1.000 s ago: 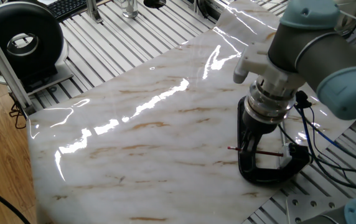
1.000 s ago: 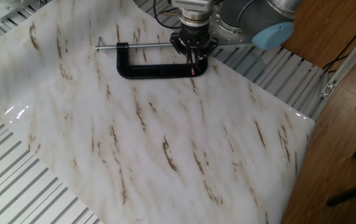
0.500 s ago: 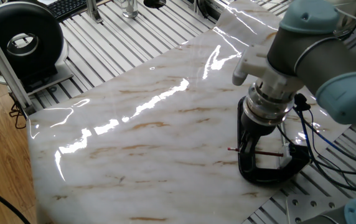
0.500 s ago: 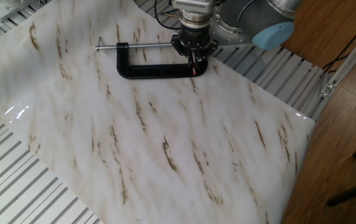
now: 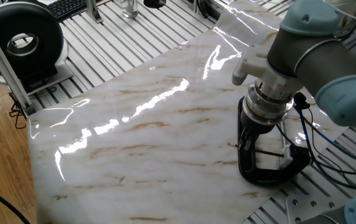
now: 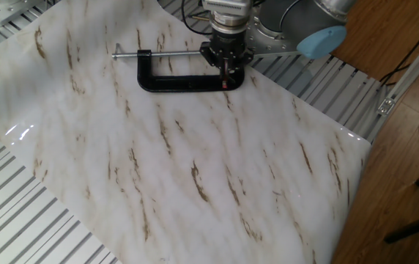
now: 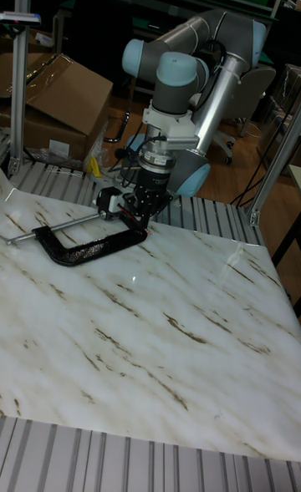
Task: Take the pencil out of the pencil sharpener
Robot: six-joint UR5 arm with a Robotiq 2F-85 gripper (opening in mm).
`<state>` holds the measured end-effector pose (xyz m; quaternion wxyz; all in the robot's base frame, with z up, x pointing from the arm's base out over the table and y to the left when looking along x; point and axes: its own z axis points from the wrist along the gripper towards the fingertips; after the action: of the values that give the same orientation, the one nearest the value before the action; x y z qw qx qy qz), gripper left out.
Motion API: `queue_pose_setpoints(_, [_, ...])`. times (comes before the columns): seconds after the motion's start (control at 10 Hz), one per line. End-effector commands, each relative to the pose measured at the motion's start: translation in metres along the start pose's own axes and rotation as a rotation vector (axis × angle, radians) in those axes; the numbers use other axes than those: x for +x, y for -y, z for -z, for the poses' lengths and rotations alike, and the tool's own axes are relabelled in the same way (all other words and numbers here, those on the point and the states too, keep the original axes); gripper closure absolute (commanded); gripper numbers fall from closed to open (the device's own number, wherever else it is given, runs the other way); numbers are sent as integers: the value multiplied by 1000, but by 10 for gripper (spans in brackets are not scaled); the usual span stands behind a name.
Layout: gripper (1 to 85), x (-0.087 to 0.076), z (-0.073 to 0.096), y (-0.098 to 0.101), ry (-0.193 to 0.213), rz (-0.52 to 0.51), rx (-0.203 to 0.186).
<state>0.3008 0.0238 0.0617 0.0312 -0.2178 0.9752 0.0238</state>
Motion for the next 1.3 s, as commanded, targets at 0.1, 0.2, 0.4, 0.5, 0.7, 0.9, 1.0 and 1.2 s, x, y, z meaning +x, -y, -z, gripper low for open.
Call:
queue_pose_setpoints(0.1, [837,-9,2,5,31,-12,4])
queue_pose_setpoints(0.2, [843,-10,2,6,36,-15,7])
queue_pose_setpoints(0.4, [847,-16,3,4,57,-21,3])
queue_pose_setpoints(0.5, [847,-20,3,4,66,-21,0])
queue_pose_setpoints(0.7, [847,-28,2,4,85,-28,5])
queue_pose_setpoints(0.9, [847,-35,3,2,91,-31,5])
queue_pose_setpoints(1.0, [847,-39,5,3,89,-28,6])
queue_pose_setpoints(1.2, [847,-49,12,1,94,-33,-12])
